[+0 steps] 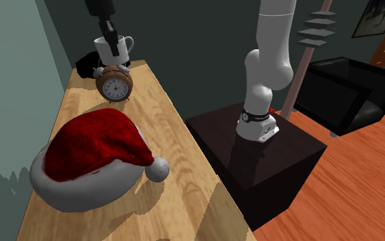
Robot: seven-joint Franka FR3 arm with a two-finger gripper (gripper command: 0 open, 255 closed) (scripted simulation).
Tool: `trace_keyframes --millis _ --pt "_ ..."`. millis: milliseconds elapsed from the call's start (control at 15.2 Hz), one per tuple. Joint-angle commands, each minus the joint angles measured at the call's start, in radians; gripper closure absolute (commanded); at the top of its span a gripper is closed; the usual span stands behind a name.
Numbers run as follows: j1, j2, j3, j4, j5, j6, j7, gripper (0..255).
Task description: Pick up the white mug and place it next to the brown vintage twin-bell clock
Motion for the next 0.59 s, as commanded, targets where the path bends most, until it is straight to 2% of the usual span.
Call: trace_keyframes --millis 0,528 --pt "0.001 -0.002 0.001 -0.03 0.0 0.029 0.003 255" --pt "0.0 -0.006 0.0 -0.143 -0.001 0.137 0.01 255"
